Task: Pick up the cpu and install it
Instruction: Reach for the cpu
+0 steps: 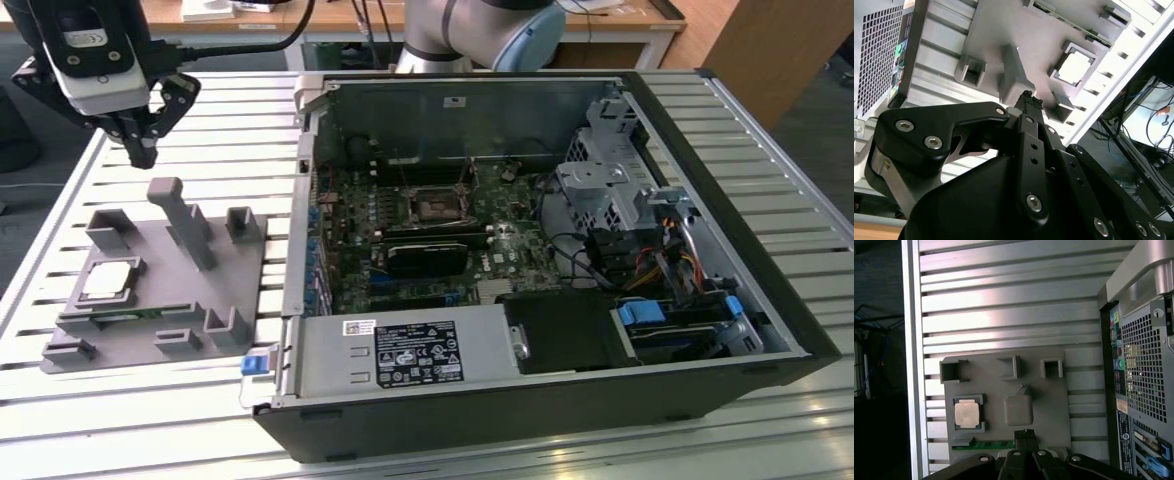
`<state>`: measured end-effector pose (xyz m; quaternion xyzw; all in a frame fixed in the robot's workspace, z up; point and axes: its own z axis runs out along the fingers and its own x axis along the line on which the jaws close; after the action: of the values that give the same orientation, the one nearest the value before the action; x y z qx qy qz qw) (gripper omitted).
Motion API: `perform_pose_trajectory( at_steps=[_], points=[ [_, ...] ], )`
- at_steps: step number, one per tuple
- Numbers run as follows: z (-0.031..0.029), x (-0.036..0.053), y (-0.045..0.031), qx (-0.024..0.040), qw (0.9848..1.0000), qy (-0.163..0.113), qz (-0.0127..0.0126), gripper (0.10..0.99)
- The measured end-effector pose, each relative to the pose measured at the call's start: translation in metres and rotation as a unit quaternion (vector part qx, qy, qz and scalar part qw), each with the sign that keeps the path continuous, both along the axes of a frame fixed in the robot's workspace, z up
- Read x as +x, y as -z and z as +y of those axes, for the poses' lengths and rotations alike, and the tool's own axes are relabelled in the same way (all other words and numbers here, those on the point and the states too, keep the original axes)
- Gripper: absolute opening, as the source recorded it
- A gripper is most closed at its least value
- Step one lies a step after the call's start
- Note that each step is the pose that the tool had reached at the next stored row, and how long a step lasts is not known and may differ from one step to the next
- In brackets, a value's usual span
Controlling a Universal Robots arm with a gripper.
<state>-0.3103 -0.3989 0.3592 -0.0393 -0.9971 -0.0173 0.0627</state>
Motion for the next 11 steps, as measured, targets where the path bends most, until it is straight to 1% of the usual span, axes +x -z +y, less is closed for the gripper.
perform_pose_trajectory(
  at_steps=[2,7,9,10,11],
  points=[
    [-0.0001,-0.0031,0.0004,0.0000,1.0000,0.000,0.0001,0.106],
    [-0.0024,-0.0161,0.0022,0.0000,1.0000,0.000,0.0000,0.106],
    [-0.0034,-0.0203,0.0023,0.0000,1.0000,0.000,-0.0011,0.106],
    [-0.0035,-0.0223,0.0024,-0.0001,1.0000,0.000,-0.0031,0.106],
    [-0.0035,-0.0243,0.0029,-0.0001,1.0000,0.000,-0.0073,0.106]
  ],
)
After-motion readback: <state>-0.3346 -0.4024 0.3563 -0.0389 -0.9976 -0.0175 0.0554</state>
